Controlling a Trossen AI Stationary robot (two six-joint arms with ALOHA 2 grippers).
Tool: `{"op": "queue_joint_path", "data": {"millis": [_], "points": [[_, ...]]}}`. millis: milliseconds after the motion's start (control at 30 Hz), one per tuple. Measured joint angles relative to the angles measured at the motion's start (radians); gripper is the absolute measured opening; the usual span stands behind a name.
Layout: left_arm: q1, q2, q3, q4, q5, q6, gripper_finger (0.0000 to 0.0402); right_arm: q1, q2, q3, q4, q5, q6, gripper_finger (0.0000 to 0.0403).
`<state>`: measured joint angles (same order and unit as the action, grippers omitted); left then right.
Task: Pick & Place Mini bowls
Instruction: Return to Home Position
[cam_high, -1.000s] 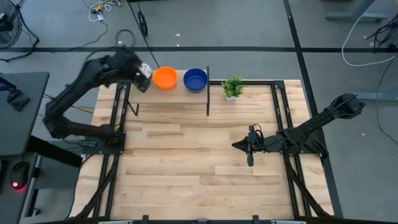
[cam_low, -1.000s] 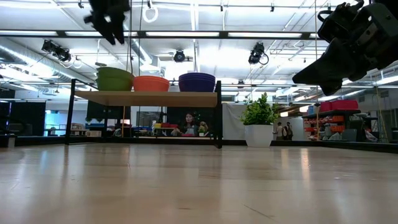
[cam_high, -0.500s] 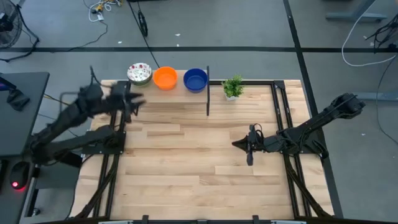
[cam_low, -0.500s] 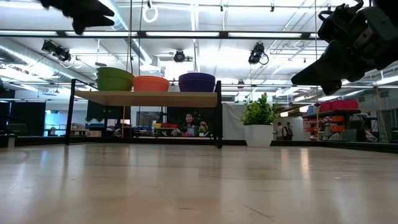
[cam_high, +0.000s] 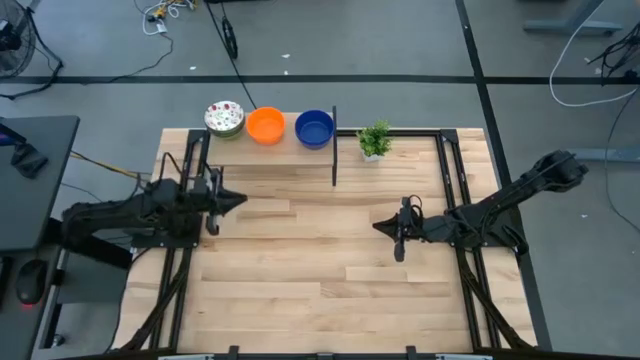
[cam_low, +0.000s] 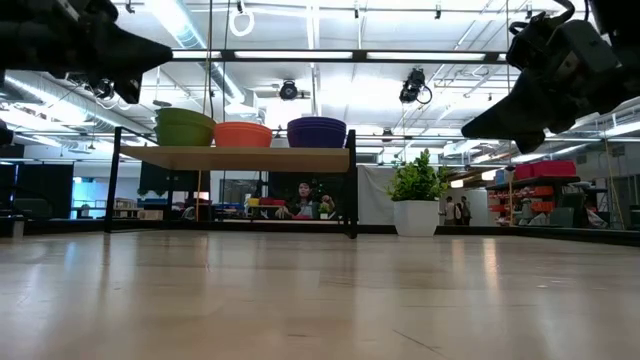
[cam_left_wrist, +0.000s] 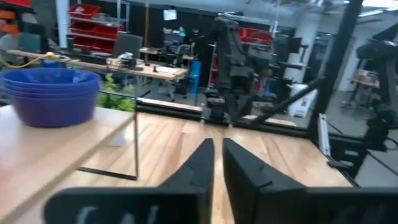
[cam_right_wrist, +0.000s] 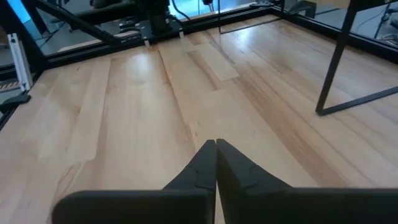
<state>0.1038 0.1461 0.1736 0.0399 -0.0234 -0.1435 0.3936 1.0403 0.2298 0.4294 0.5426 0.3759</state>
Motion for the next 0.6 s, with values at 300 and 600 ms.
{"op": "queue_joint_path", "data": {"millis": [300,600], "points": [[-0.226,-0.026,-0.087,0.047,-0.254,0.039,0.001,-0.021,0.0,0.0,-0.003,0.0,-0.019,0.001],[-0.216,-0.028,-0.165,0.173,-0.241,0.063,0.0003,-0.021,0.0,0.0,-0.003,0.0,-0.044,0.001]]}}
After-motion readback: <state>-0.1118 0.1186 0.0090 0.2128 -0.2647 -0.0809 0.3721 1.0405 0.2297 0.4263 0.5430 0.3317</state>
